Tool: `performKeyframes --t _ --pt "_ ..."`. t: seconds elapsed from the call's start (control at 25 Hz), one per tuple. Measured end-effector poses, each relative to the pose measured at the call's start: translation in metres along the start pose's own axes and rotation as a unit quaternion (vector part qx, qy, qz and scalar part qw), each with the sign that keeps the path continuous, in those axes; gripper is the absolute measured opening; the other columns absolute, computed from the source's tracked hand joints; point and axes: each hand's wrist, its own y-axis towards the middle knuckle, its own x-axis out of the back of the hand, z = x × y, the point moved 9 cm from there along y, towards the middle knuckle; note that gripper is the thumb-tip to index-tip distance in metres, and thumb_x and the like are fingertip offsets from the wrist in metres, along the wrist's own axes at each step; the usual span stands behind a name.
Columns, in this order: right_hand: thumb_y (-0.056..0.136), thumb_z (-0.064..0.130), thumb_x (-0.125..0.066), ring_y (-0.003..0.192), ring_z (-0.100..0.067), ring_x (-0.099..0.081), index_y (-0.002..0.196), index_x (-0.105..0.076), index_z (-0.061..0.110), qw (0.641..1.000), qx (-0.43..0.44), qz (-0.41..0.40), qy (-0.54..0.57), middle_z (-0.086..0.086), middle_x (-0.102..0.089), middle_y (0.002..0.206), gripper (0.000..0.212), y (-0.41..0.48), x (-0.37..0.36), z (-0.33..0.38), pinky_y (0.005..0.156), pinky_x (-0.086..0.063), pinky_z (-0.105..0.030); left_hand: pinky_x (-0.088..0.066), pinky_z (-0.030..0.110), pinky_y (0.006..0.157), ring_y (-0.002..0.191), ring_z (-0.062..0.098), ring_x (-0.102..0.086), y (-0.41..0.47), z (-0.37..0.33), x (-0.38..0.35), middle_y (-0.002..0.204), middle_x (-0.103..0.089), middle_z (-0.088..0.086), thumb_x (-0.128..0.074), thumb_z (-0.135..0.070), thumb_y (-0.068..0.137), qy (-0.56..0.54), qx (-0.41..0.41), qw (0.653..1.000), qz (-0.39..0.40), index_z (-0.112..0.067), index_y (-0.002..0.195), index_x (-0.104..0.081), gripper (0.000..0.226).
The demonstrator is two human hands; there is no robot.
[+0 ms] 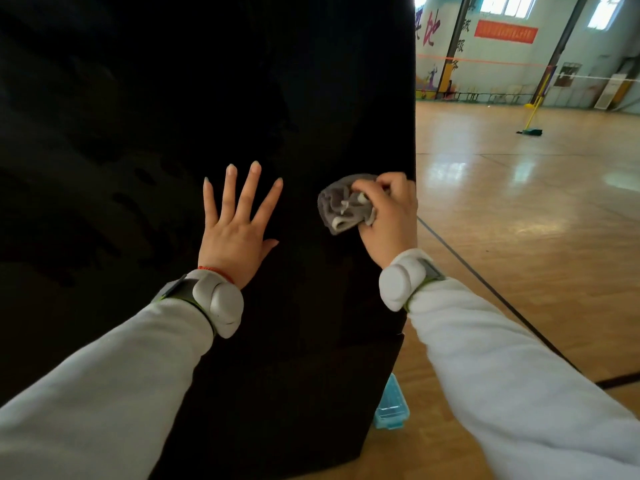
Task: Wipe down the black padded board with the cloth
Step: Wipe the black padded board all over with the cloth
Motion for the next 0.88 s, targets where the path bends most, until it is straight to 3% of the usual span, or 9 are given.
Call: performKeyframes --t 0.16,0.32,0.4,0.56,0.76,0.88 --pt "0.066 0.001 -0.071 0.091 -0.023 -0.035 0.098 -0.065 0.016 0.997 -0.003 0.073 -0.025 -0.013 -0.05 0.101 0.036 -0.059 -0.037 -0.02 0.079 -0.029 -0.031 0.009 0.055 0.111 0.141 0.036 0.007 -0.007 -0.004 -0.004 0.156 0.0 0.013 -0.072 -0.034 0.076 -0.01 0.004 1.0 -0.006 -0.023 0.149 -0.008 0.098" --pt "0.066 0.005 -0.072 0.088 -0.032 -0.046 0.095 -0.065 0.017 0.981 -0.002 0.184 -0.061 -0.012 -0.05 0.097 0.032 -0.108 -0.057 -0.031 0.078 -0.046 -0.048 0.015 0.053 0.11 0.14 0.033 0.015 -0.011 -0.006 -0.008 0.156 0.005 0.013 -0.071 -0.038 0.076 -0.002 -0.002 1.0 0.01 -0.024 0.149 0.0 0.104" --pt "0.067 0.002 -0.068 0.09 -0.033 -0.048 0.094 -0.065 0.015 0.989 -0.005 0.148 -0.029 -0.012 -0.051 0.099 0.03 -0.091 -0.041 -0.025 0.076 -0.046 -0.048 0.019 0.051 0.109 0.139 0.031 0.02 -0.01 -0.004 -0.01 0.156 0.008 0.012 -0.071 -0.04 0.076 0.007 -0.002 1.0 0.017 -0.025 0.148 0.006 0.107" --pt "0.069 0.003 -0.061 0.094 -0.032 -0.046 0.099 -0.064 0.013 1.0 -0.023 -0.011 0.005 -0.015 -0.049 0.104 0.032 -0.025 -0.005 -0.016 0.08 -0.043 -0.042 0.022 0.049 0.108 0.138 0.029 0.021 -0.01 -0.004 -0.012 0.155 0.007 0.011 -0.073 -0.037 0.074 -0.004 0.004 1.0 0.01 -0.025 0.149 0.003 0.107" --pt "0.066 0.002 -0.071 0.096 -0.025 -0.036 0.101 -0.063 0.015 0.999 -0.009 0.035 -0.031 -0.011 -0.046 0.105 0.038 -0.076 -0.047 -0.018 0.082 -0.029 -0.031 0.019 0.048 0.11 0.139 0.03 0.014 -0.025 -0.008 -0.017 0.156 0.0 0.013 -0.071 -0.035 0.076 -0.017 -0.012 1.0 0.002 -0.021 0.149 -0.007 0.098" --pt "0.066 0.006 -0.075 0.095 -0.025 -0.036 0.101 -0.063 0.016 0.995 -0.016 0.082 -0.045 -0.006 -0.04 0.105 0.039 -0.108 -0.065 -0.029 0.081 -0.033 -0.033 0.018 0.047 0.111 0.14 0.03 0.013 -0.036 -0.012 -0.025 0.155 -0.001 0.013 -0.07 -0.035 0.076 -0.028 -0.014 0.999 0.01 -0.02 0.149 -0.01 0.096"
